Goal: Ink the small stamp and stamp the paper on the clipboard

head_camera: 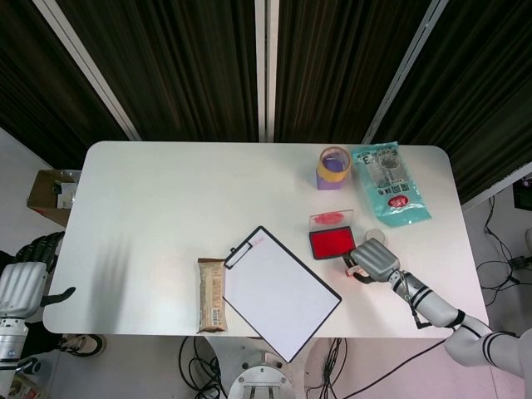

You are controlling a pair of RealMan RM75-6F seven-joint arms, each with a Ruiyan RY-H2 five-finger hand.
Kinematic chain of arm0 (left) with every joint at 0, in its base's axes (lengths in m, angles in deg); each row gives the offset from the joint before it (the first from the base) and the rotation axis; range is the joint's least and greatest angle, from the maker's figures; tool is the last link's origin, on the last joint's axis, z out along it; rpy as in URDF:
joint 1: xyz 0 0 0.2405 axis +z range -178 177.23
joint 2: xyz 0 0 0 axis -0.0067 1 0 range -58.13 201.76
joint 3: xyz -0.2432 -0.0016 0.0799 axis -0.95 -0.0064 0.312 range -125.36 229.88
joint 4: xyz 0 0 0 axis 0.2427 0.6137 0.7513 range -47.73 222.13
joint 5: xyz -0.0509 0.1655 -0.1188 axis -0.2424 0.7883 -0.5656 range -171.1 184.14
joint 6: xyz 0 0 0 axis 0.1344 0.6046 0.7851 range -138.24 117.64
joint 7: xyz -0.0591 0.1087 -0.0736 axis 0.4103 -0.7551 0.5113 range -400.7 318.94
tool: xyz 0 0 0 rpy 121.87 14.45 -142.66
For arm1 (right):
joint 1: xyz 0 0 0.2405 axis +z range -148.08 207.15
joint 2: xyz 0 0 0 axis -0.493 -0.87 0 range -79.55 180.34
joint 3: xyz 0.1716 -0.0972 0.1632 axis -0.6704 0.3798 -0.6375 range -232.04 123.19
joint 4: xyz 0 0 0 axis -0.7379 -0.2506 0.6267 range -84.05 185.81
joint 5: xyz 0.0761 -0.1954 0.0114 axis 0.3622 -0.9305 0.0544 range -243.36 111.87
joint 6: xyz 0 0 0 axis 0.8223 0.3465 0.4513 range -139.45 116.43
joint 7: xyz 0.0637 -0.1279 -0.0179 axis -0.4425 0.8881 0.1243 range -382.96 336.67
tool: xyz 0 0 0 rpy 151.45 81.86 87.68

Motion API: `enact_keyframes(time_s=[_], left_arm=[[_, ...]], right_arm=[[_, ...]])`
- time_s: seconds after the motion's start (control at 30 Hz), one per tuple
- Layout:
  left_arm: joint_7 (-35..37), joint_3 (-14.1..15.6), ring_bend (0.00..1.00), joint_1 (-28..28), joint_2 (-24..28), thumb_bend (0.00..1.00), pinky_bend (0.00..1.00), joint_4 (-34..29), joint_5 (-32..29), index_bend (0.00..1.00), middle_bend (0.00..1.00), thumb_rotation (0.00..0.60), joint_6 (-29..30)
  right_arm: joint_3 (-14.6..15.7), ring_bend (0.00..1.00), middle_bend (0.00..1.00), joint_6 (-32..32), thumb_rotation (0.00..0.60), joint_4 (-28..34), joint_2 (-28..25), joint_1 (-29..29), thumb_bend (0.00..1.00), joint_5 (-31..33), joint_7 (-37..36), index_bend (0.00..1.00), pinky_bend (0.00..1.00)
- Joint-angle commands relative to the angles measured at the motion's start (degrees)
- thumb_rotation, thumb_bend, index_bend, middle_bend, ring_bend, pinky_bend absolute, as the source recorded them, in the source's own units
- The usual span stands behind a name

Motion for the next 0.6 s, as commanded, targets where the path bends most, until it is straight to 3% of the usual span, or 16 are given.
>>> enact_keyframes(time_s=[0.03, 0.6], left_arm=[[-0.02, -0.01, 0.1, 0.0, -0.02, 0.0, 0.18, 0.0, 0.01, 0.07, 0.11, 0.6, 0.05], [-0.01, -0.06, 0.1, -0.07, 0.03, 0.0, 0.18, -0.01, -0.18, 0.07, 0.11, 0.6, -0.15]], right_arm=[[-0.08, 0.73, 0.61, 0.05, 0.6, -0.01, -0.01, -0.07, 0.41, -0.14, 0.05, 0.72, 0.91], [-0.61, 0.63, 0.37, -0.79, 0.6, 0.6, -0.53, -0.35, 0.38, -0.42, 0.95, 0.48, 0.86]])
